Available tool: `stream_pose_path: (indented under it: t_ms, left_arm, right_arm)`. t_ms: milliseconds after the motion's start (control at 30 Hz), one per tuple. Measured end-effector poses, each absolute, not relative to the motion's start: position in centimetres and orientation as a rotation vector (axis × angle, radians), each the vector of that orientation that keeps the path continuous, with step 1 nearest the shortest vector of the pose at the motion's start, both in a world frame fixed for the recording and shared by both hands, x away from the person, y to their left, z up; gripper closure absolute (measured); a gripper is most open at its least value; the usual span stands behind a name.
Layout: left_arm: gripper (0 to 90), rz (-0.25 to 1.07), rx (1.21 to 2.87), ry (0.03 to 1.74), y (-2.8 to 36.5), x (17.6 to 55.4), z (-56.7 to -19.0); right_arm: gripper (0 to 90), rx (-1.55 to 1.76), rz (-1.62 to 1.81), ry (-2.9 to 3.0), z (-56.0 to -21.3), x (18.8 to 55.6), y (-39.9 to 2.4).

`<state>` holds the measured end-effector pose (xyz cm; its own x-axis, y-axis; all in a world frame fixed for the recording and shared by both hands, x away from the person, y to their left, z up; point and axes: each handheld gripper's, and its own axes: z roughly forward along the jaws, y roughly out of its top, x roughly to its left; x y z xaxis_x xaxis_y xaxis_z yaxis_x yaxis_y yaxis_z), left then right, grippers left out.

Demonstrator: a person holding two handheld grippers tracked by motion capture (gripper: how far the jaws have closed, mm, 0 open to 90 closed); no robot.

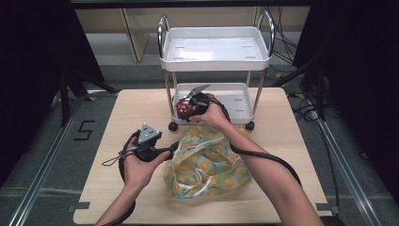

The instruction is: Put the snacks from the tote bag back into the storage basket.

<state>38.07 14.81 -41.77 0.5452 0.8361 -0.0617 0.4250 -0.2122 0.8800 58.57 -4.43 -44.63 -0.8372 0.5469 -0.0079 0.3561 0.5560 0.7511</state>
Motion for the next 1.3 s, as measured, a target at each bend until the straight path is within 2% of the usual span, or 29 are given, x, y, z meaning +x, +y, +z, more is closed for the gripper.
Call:
stream_pose_path:
  t_ms: [400, 500, 633, 700, 733, 967, 1300]
  left_arm:
    - [25.0, 0.538, 1.839, 1.051, 14.7, 38.1, -42.1]
    - [25.0, 0.546, 1.847, 1.044, 14.9, 38.1, -42.1]
    - [25.0, 0.539, 1.839, 1.056, 14.9, 38.0, -42.2]
    - [25.0, 0.533, 1.837, 1.06, 14.9, 38.0, -42.2]
    - [25.0, 0.529, 1.837, 1.061, 14.9, 38.0, -42.3]
    - [25.1, 0.539, 1.845, 1.063, 15.2, 37.9, -42.5]
    - [25.0, 0.531, 1.84, 1.079, 15.3, 37.8, -42.7]
  right_arm:
    - [18.9, 0.645, 1.141, 2.579, -43.9, 57.7, -5.7]
    - [18.9, 0.719, 1.134, 2.55, -43.4, 56.5, -6.2]
    - [20.5, 0.652, 1.165, 2.572, -42.6, 55.5, -7.4]
    - [22.3, 0.654, 1.169, 2.546, -42.3, 55.0, -8.1]
    - [27.3, 0.652, 1.17, 2.541, -42.0, 54.4, -8.8]
    - [39.0, 0.684, 1.195, 2.536, -41.2, 51.6, -11.4]
    - [40.9, 0.672, 1.238, 2.47, -40.9, 48.7, -15.2]
